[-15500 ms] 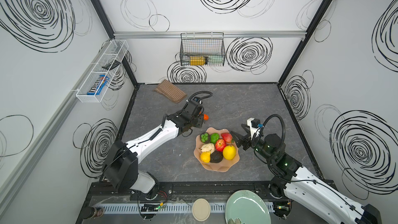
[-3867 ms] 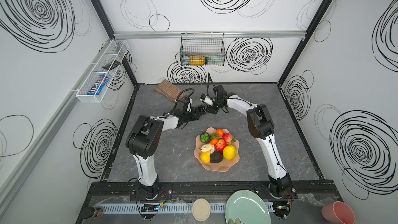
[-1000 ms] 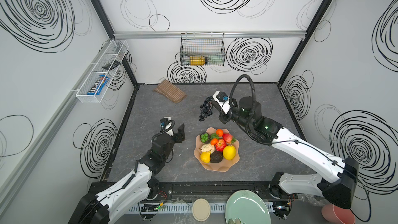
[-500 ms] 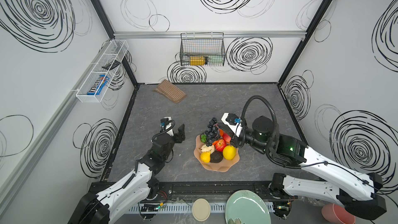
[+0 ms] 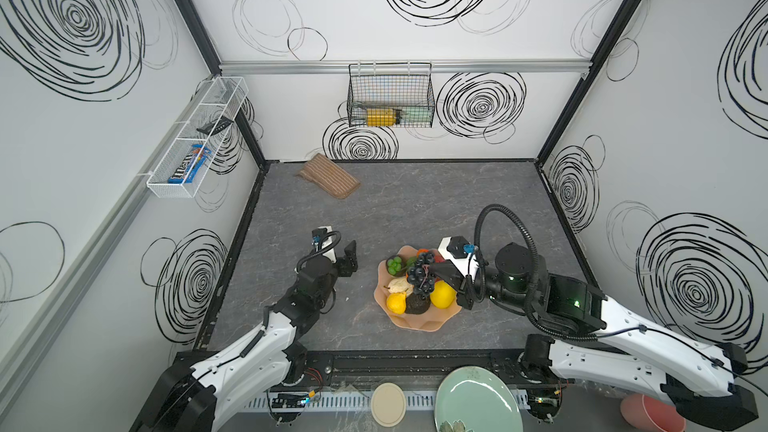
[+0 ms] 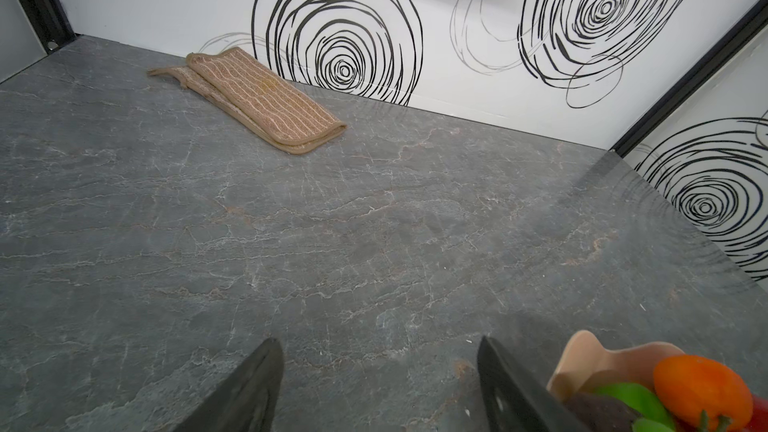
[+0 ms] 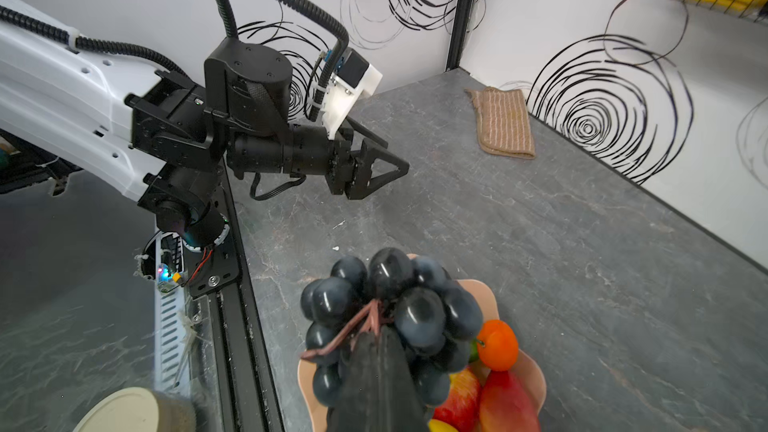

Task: Place and organize the fake fruits in the fruit bowl
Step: 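Carry the grapes over the bowl and lower them with the right gripper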

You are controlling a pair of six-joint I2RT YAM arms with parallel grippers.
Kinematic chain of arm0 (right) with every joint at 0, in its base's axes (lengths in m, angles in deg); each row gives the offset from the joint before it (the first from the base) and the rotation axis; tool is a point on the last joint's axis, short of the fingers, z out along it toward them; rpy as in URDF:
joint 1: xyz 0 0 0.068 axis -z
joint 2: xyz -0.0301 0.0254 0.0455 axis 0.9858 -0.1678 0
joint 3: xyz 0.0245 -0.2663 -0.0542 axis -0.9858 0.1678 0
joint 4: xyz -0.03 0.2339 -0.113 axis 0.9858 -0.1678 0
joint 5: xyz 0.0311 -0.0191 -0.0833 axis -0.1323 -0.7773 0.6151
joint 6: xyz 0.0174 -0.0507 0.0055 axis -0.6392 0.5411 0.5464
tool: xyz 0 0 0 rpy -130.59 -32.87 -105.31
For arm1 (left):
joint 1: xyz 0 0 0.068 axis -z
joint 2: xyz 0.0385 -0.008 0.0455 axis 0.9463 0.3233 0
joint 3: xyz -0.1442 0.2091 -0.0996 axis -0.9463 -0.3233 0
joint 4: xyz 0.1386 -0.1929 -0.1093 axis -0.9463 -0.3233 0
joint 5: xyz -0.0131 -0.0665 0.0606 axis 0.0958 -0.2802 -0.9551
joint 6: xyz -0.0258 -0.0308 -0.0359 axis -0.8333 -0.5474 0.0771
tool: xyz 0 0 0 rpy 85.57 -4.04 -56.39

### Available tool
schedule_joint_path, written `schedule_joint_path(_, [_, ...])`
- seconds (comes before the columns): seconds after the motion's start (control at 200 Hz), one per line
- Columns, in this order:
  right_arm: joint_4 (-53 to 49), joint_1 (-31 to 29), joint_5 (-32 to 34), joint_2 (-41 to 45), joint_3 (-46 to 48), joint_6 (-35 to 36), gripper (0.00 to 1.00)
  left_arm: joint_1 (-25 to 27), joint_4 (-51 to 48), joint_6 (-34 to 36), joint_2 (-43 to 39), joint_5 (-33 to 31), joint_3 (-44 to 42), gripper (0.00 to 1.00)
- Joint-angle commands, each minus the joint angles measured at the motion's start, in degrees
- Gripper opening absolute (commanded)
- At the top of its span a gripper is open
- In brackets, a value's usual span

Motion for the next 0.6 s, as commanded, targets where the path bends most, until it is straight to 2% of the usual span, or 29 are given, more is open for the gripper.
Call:
schedule_joint_path(0.0, [0.8,-0.9,-1.5,1.5,2.0,-3.5,0.0,-0.6,2.1,0.6,0.4,-0.2,0.5,0.78])
schedule_joint_path(0.595, [2.9,-2.8,-4.9,0.5,10.6,-11.2,0.0,-1.6,3.2,0.0,2.2,1.3,0.3,0.78])
